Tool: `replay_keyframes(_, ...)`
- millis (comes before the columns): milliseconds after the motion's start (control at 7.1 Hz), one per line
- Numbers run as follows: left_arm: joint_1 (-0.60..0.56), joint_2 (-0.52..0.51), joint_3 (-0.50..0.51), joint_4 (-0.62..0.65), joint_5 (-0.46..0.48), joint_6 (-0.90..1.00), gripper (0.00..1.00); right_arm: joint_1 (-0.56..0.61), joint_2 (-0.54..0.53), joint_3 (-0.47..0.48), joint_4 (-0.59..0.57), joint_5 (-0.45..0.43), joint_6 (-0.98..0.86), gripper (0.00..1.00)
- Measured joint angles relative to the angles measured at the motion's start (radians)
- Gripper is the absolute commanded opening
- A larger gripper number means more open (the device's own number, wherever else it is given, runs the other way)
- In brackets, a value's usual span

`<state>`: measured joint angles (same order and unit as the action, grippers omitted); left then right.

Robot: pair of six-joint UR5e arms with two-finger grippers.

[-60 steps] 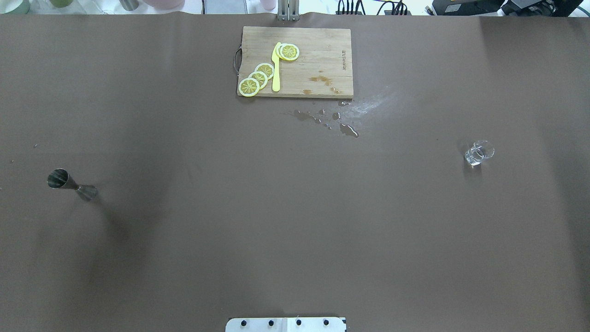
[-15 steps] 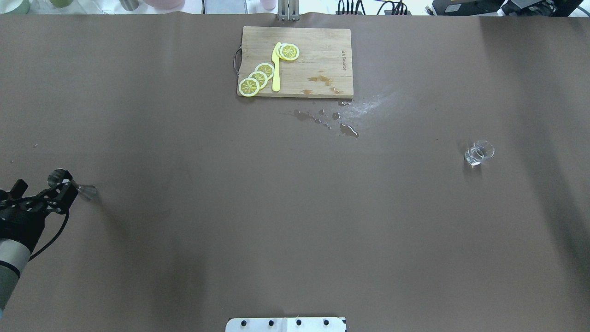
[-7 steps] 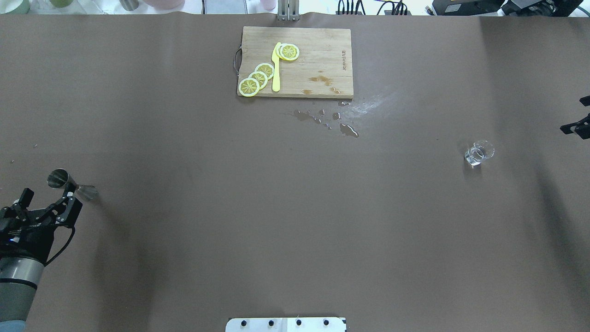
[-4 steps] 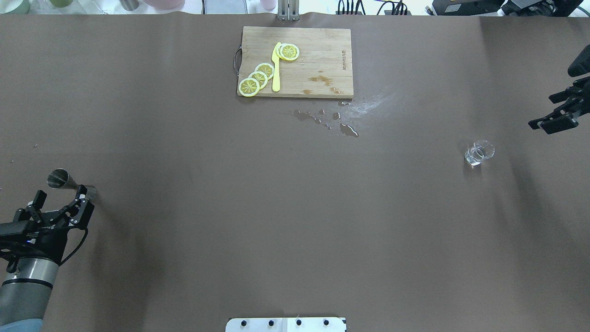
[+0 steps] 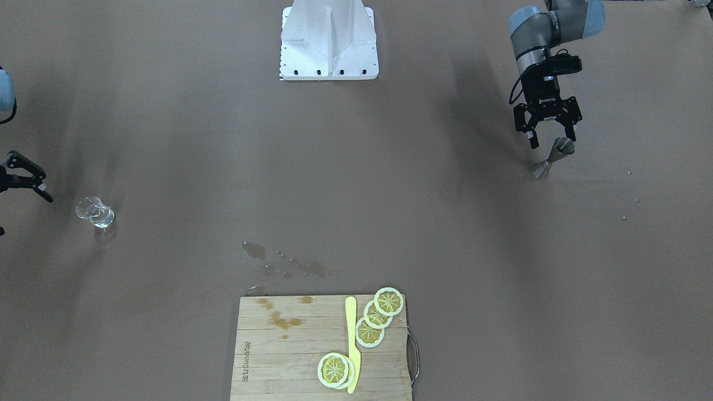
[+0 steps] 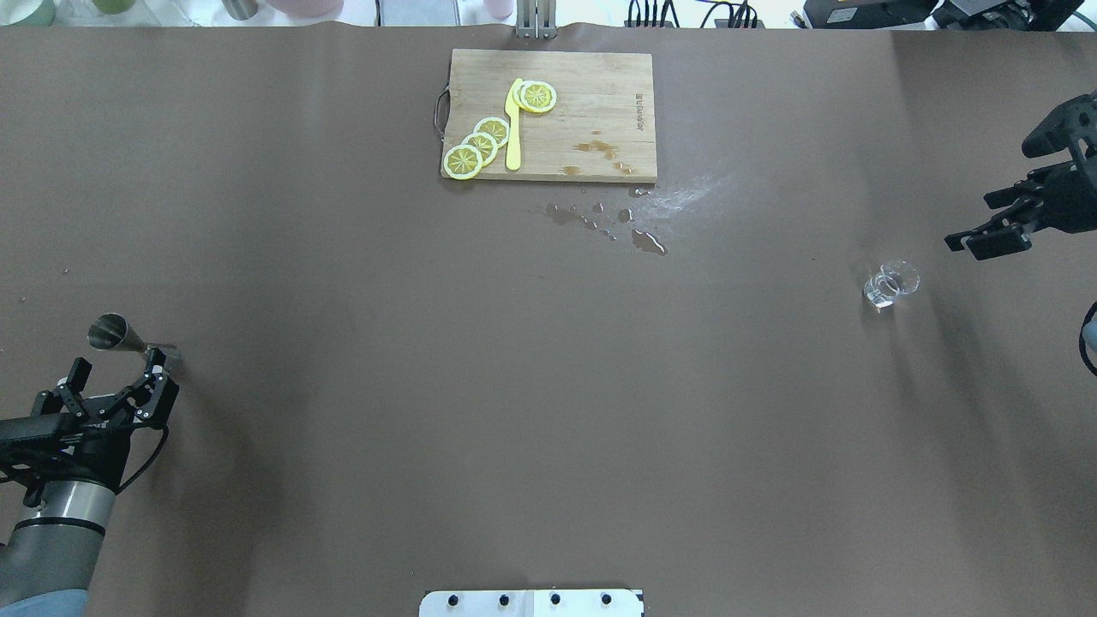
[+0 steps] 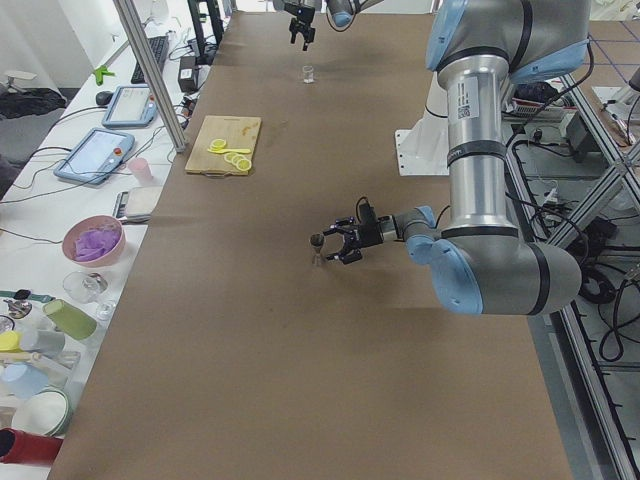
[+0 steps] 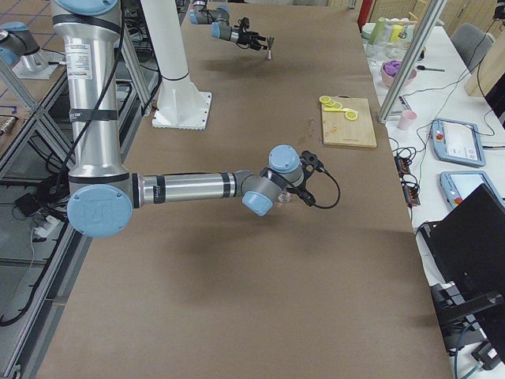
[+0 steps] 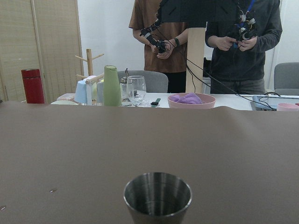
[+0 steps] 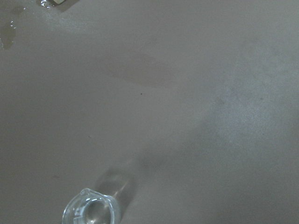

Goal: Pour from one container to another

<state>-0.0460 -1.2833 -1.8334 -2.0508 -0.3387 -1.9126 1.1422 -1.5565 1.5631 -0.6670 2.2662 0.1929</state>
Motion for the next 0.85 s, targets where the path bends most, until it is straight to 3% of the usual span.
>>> replay_keyframes(282, 0.000, -0.018, 0.022, -0.002, -0.004, 0.003, 0.97, -0.040, -0.019, -0.010, 0.117, -0.011, 0.124, 0.99)
replay_keyframes(845, -0.004, -0.027, 0.033, -0.003, -0.008, 0.005, 0.97, -0.158, -0.033, -0.070, 0.307, -0.159, 0.276, 0.99)
